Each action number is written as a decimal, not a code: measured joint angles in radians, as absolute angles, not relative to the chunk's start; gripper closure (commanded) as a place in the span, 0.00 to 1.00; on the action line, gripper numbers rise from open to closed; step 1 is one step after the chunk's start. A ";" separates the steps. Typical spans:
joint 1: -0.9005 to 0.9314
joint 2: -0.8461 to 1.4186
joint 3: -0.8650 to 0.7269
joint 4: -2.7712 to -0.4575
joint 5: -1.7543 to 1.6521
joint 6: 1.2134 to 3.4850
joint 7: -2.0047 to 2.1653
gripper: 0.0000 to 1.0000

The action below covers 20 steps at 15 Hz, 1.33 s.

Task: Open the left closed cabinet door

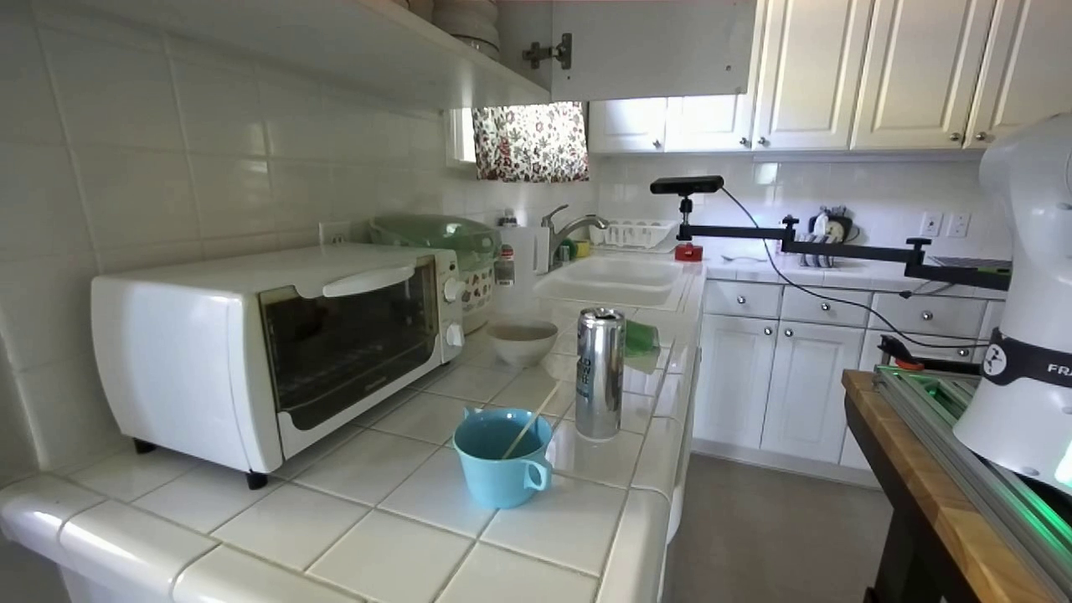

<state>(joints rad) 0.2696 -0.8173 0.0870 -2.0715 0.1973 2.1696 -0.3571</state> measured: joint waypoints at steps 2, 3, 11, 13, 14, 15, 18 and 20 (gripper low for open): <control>0.218 -0.820 0.086 -2.071 0.166 2.206 -0.295 0.00; 0.188 -0.815 0.085 -2.071 0.151 2.229 -0.266 0.00; -0.028 -0.580 0.068 -2.001 0.051 2.313 -0.057 0.00; -0.034 -0.497 0.046 -1.946 0.051 2.284 -0.038 0.00; -0.031 -0.457 0.034 -1.914 0.059 2.257 -0.036 0.00; -0.026 -0.421 0.023 -1.881 0.073 2.221 -0.035 0.00; -0.021 -0.330 0.008 -1.789 0.108 2.086 -0.017 0.00; -0.019 -0.288 0.008 -1.744 0.111 2.008 0.011 0.00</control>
<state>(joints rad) -0.0195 -0.2885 0.0081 -1.7441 0.1110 2.0084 0.0111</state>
